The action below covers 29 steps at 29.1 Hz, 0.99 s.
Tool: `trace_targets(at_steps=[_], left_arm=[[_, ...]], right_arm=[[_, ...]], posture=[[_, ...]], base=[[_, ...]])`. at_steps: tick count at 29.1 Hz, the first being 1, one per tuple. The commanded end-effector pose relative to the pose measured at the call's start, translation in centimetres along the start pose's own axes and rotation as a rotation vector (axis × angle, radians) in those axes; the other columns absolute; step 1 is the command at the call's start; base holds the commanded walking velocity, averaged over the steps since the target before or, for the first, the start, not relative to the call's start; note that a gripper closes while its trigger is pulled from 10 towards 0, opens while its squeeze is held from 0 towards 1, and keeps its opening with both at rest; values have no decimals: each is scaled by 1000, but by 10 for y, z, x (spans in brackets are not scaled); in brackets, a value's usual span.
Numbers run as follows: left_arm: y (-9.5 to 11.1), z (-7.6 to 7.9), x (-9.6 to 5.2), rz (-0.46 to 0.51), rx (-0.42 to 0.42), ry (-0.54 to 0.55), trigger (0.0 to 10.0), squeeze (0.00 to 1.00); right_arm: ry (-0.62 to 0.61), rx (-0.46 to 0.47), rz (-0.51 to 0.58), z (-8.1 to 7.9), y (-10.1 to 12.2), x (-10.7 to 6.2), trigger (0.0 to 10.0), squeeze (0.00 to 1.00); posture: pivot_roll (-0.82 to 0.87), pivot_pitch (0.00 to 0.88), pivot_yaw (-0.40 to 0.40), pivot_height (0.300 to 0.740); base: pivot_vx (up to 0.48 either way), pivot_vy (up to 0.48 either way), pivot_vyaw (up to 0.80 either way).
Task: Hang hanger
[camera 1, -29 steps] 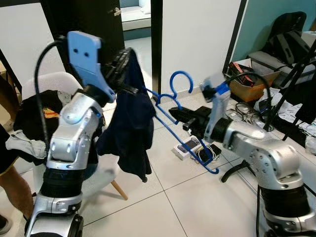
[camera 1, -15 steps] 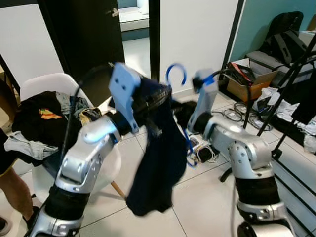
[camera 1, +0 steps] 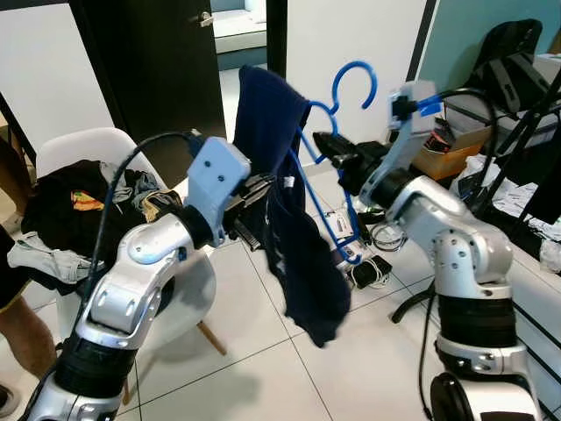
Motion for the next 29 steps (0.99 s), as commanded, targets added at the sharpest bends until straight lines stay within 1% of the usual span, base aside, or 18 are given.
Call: trace_targets(at_steps=[1, 2, 3, 4, 5, 8, 11, 13, 14, 15, 19, 20, 21, 22, 24, 27, 28, 29], left_arm=[[5, 12, 2, 24, -38, -57, 1412, 0], [5, 12, 2, 24, -38, -57, 1412, 0], [5, 19, 3, 26, -56, -87, 1412, 0], [5, 21, 3, 31, -69, -97, 9608, 1000], [6, 26, 2, 36, -98, -133, 10000, 1000], [10, 34, 1, 50, -151, -197, 10000, 1000], [11, 35, 1, 54, -161, -208, 10000, 1000], [21, 28, -5, 49, -147, -262, 10000, 1000], [21, 28, -5, 49, -147, -262, 10000, 1000], [27, 23, -8, 47, -133, -280, 10000, 1000], [69, -22, -22, 102, -20, -236, 10000, 1000], [69, -22, -22, 102, -20, -236, 10000, 1000], [88, -39, -27, 115, 46, -229, 10000, 1000], [88, -39, -27, 115, 46, -229, 10000, 1000], [122, -60, -36, 117, 156, -244, 10000, 1000], [149, -69, -40, 88, 272, -289, 10000, 1000], [149, -69, -40, 88, 272, -289, 10000, 1000], [152, -72, -40, 54, 321, -301, 10000, 1000]], right_arm=[[45, -5, 86, -7, 15, 2, 10000, 0], [45, -5, 86, -7, 15, 2, 10000, 0], [72, -9, 113, -11, 19, 2, 10000, 0], [85, -13, 124, -13, 21, 2, 10000, 0], [105, -14, 146, -16, 24, 1, 10000, 0], [142, -23, 184, -21, 30, 0, 10000, 0], [155, -34, 192, -23, 31, 0, 10000, 0], [205, -94, 194, -26, 29, -3, 10000, 0], [205, -94, 194, -26, 29, -3, 10000, 0], [220, -116, 195, -25, 28, -4, 10000, 0], [252, -199, 163, -13, 19, -12, 10000, 0], [252, -199, 163, -13, 19, -12, 10000, 0], [291, -236, 135, -11, 14, -17, 10000, 0], [291, -236, 135, -11, 14, -17, 10000, 0], [344, -268, 97, -8, 7, -25, 10000, 0], [376, -304, 56, -2, 1, -30, 10000, 0], [376, -304, 56, -2, 1, -30, 10000, 0], [397, -317, 47, -2, 0, -31, 10000, 0]], posture=[[3, 15, 14, 740], [3, 15, 14, 740], [3, 15, 14, 740], [3, 16, 15, 740], [4, 16, 14, 740], [5, 17, 16, 740], [5, 17, 16, 740], [12, 14, 14, 740], [12, 14, 14, 740], [13, 14, 15, 740], [22, 11, 8, 740], [22, 11, 8, 740], [31, 9, 3, 740], [31, 9, 3, 740], [43, 8, 0, 740], [52, 6, 0, 740], [52, 6, 0, 740], [53, 4, 1, 740]], base=[[0, 0, 0], [0, 0, 0], [0, 0, 0], [0, 0, 0], [0, 0, 0], [0, 0, 0], [0, 0, 0], [0, 0, 0], [0, 0, 0], [0, 0, 0], [0, 0, 0], [0, 0, 0], [0, 0, 0], [0, 0, 0], [0, 0, 0], [0, 0, 0], [0, 0, 0], [0, 0, 0]])
Point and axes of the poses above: a point about 5 cm out from each wrist's last joint towards the gripper, its own x axis pointing out of the wrist towards the gripper, its own y axis along the axis of the wrist's last joint, z = x × y, the point moved 2 cm from there along x, pointing out of the wrist towards the gripper, and after that the axes turned 7 degrees about -x, right-handed, at the moved point
